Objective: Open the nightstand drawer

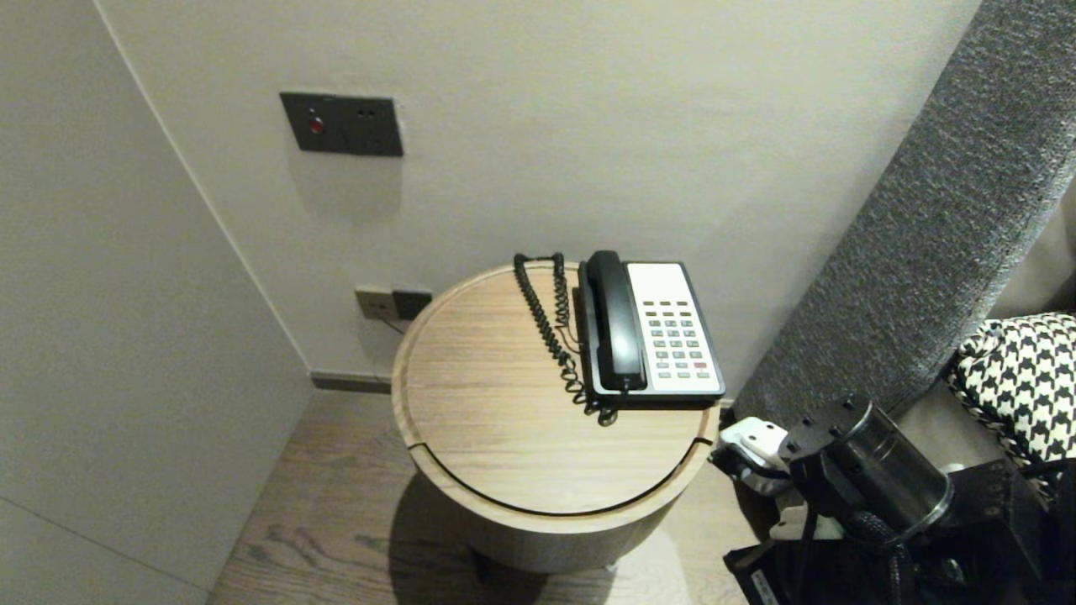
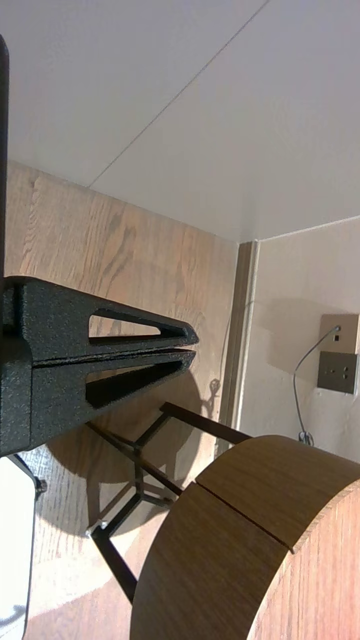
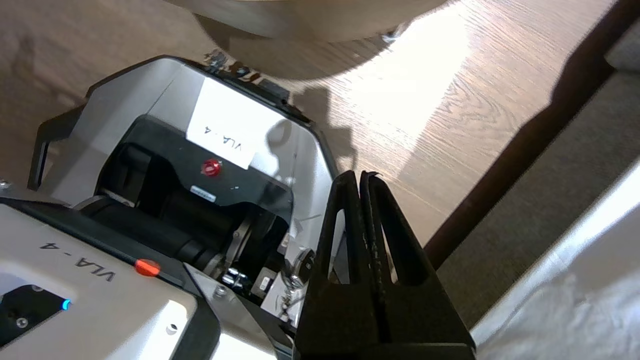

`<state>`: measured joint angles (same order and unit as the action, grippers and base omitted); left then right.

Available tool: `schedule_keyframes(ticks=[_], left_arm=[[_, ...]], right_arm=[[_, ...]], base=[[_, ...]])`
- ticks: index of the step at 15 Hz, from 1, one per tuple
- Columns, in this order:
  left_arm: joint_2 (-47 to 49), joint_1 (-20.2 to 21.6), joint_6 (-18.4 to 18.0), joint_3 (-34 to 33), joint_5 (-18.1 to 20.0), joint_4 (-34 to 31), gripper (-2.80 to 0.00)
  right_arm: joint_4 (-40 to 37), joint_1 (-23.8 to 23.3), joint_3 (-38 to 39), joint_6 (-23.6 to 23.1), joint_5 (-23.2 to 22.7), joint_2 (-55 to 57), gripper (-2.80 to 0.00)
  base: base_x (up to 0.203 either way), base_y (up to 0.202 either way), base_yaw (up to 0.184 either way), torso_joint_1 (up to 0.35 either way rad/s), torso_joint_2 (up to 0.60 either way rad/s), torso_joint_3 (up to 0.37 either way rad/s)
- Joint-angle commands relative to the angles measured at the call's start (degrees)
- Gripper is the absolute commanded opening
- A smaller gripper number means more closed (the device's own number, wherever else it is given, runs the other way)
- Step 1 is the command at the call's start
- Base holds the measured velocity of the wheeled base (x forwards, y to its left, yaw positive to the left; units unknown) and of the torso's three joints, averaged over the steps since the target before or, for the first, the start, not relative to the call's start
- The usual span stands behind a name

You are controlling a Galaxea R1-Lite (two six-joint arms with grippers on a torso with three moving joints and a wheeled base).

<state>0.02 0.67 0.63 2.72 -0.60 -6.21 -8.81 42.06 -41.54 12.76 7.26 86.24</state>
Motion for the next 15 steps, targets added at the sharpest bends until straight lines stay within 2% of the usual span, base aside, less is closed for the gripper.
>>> schedule_keyframes(ticks=[1, 6, 9, 15], left_arm=[[-0.11, 0.03, -0.01, 0.01, -0.02, -0.04, -2.80], [-0.11, 0.03, -0.01, 0.01, -0.02, -0.04, -2.80], [-0.11, 0.03, -0.01, 0.01, -0.02, -0.04, -2.80], [-0.11, 0.03, -0.01, 0.01, -0.02, -0.04, -2.80]], right_arm=[[-0.10, -1.84, 1.05, -0.20, 0.09, -2.94, -2.80], [-3.02, -5.63, 1.68, -1.74, 0.13, -5.93, -2.80], [-2.94, -10.05, 2.47, -4.33, 0.01, -6.60, -2.80], [-2.37, -21.72, 2.11, -10.18, -0.69, -6.44, -2.80]], base=[[0.000, 0.000, 0.000, 0.000, 0.00, 0.000], [0.000, 0.000, 0.000, 0.000, 0.00, 0.000], [0.000, 0.000, 0.000, 0.000, 0.00, 0.000], [0.000, 0.000, 0.000, 0.000, 0.00, 0.000]])
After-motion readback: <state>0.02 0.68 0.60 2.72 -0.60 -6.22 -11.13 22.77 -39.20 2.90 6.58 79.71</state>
